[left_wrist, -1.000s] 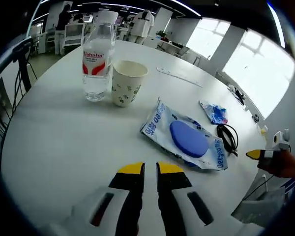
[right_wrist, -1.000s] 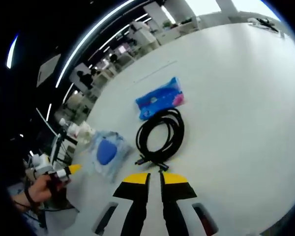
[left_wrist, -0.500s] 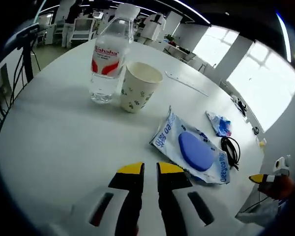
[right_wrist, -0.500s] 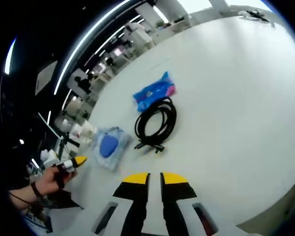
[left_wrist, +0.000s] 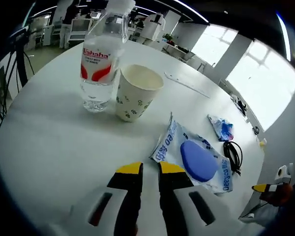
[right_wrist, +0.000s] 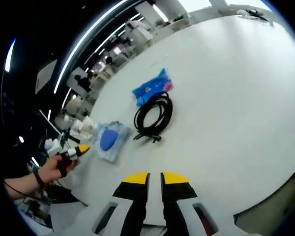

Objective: Arrange the tabletop items into an orderly group along one side of the table until the central work area is clear of visible clutter.

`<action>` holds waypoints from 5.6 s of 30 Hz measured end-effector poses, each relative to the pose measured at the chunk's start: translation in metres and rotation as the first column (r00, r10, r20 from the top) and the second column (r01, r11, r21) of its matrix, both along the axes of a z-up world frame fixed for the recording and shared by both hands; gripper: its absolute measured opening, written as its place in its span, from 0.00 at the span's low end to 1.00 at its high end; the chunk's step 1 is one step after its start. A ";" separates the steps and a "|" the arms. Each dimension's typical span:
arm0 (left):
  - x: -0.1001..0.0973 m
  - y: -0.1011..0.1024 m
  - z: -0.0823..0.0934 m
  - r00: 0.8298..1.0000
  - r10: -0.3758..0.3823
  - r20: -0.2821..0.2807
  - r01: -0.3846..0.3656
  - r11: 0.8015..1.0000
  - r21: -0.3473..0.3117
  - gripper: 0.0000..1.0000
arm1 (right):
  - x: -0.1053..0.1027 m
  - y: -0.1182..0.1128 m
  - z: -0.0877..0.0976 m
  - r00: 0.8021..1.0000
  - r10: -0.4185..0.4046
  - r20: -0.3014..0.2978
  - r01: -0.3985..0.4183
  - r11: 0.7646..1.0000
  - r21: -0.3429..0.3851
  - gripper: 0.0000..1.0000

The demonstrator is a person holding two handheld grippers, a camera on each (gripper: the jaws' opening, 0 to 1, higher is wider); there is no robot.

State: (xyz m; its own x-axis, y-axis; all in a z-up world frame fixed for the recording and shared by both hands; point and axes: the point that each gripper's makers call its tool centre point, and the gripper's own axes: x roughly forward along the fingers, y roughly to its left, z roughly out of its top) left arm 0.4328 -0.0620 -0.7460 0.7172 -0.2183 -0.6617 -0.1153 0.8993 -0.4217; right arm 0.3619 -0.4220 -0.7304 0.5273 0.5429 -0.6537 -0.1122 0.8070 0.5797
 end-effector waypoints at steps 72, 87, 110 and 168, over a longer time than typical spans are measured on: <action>-0.047 -0.028 -0.007 0.987 -0.152 -0.052 0.156 0.985 0.077 0.00 | -0.039 0.028 -0.009 0.994 0.108 -0.026 -0.107 0.993 0.041 0.18; -0.092 -0.028 -0.014 0.969 -0.220 -0.113 0.232 0.967 0.109 0.00 | -0.034 0.059 -0.012 0.976 0.218 -0.015 -0.217 0.975 0.050 0.19; -0.127 -0.027 -0.019 0.970 -0.195 -0.148 0.209 0.975 0.081 0.00 | 0.000 0.130 -0.007 0.909 0.417 0.006 -0.417 0.909 -0.014 0.20; 0.004 -0.040 0.023 0.988 -0.156 -0.019 0.155 0.988 -0.017 0.00 | 0.120 0.142 0.011 0.935 0.343 0.088 -0.340 0.939 -0.050 0.00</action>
